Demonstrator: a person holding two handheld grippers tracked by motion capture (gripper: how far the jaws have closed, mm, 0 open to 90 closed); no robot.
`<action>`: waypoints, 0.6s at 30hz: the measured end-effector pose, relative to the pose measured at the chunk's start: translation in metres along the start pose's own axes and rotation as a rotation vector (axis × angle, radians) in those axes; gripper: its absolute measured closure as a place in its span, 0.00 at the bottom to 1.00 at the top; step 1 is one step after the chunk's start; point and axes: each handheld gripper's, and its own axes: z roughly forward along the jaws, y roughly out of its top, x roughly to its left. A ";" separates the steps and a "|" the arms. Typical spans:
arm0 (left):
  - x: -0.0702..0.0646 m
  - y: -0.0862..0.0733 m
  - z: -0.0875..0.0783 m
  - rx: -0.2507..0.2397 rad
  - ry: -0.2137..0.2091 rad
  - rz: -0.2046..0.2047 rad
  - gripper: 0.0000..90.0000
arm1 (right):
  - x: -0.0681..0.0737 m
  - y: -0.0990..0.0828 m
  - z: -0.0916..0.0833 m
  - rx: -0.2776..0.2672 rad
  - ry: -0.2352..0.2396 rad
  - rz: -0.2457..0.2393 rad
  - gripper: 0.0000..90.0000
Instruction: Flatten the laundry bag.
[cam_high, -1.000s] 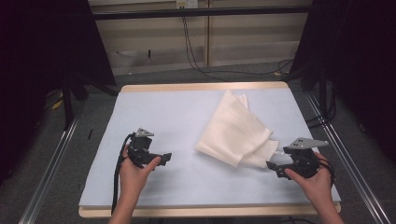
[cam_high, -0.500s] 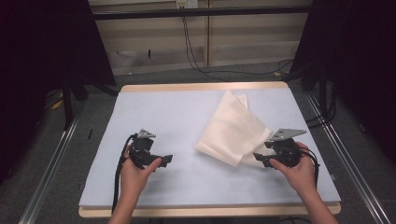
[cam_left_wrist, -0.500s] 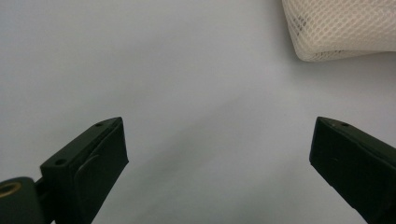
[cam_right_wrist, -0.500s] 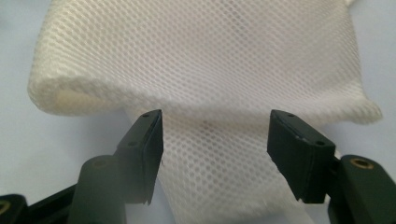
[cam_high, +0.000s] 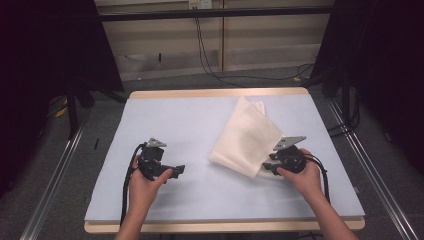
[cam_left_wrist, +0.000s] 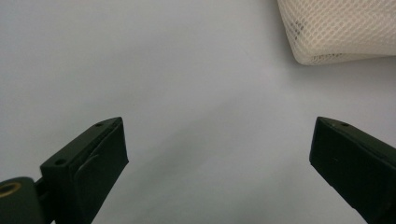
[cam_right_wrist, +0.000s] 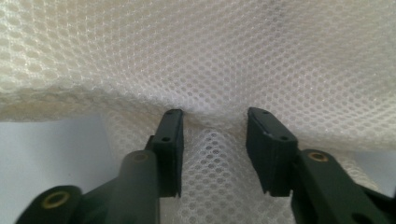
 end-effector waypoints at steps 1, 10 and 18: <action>0.001 0.000 -0.001 0.005 0.000 0.004 0.04 | -0.001 0.000 0.000 -0.002 -0.001 0.004 0.70; 0.000 0.000 -0.003 -0.002 -0.005 0.007 0.04 | -0.003 0.006 -0.003 -0.039 0.007 0.042 1.00; -0.003 0.002 0.001 -0.005 -0.004 0.005 0.05 | -0.002 0.015 -0.006 -0.079 0.008 0.062 1.00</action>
